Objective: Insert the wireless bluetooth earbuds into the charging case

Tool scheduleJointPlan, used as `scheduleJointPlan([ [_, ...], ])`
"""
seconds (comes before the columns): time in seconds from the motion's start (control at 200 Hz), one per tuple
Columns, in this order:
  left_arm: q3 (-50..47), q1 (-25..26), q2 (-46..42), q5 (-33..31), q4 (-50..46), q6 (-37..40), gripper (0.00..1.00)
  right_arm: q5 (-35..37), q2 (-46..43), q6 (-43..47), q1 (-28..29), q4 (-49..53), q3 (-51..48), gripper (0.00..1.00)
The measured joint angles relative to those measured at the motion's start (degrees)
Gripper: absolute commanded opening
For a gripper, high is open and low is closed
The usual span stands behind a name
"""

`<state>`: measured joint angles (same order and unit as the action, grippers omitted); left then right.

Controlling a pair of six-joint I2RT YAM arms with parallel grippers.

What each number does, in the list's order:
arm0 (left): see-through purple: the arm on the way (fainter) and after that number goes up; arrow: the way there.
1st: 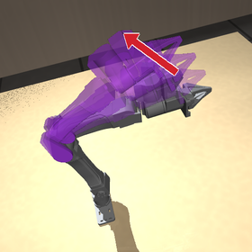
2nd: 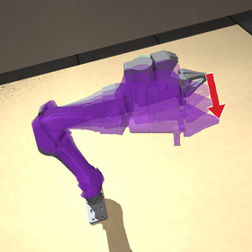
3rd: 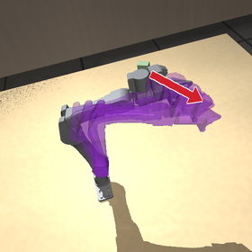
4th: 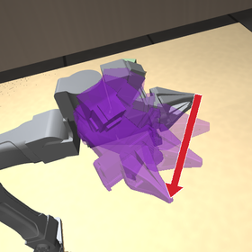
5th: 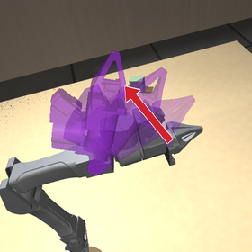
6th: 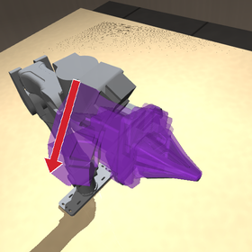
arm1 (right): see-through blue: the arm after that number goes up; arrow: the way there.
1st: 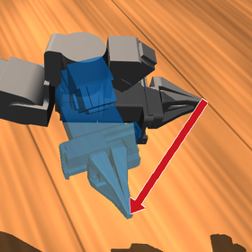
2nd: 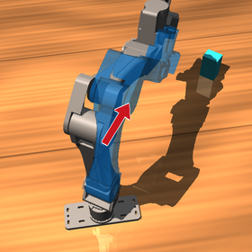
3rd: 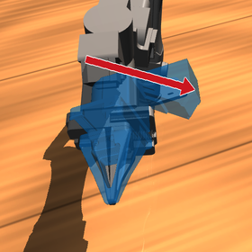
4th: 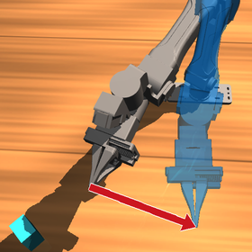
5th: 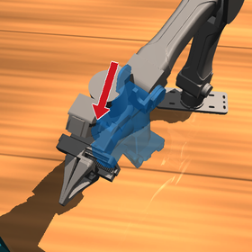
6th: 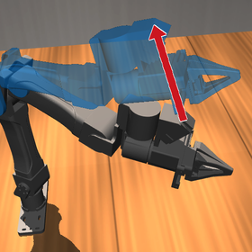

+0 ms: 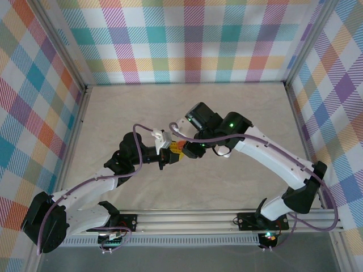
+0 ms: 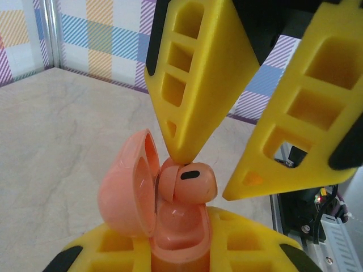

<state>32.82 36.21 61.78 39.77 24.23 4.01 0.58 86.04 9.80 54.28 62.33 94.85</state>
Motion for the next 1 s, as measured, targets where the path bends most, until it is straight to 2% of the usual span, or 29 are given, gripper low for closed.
scheduleJointPlan([
  [0.26,0.0,0.0,0.0,0.0,-0.2,0.0,0.0,0.5,1.8,0.1,0.1,0.5,1.4,0.26],
  [0.405,0.0,0.0,0.0,-0.3,-0.8,0.0,0.0,1.2,2.8,-0.3,0.2,0.6,2.1,0.18],
  [0.68,0.0,-0.1,0.0,-0.7,-1.3,0.0,0.0,1.6,2.8,-2.1,0.3,0.5,2.1,0.07],
  [1.0,0.0,-0.1,0.0,-1.6,-1.1,0.2,0.0,1.7,1.7,-9.0,0.1,-1.6,1.2,0.06],
])
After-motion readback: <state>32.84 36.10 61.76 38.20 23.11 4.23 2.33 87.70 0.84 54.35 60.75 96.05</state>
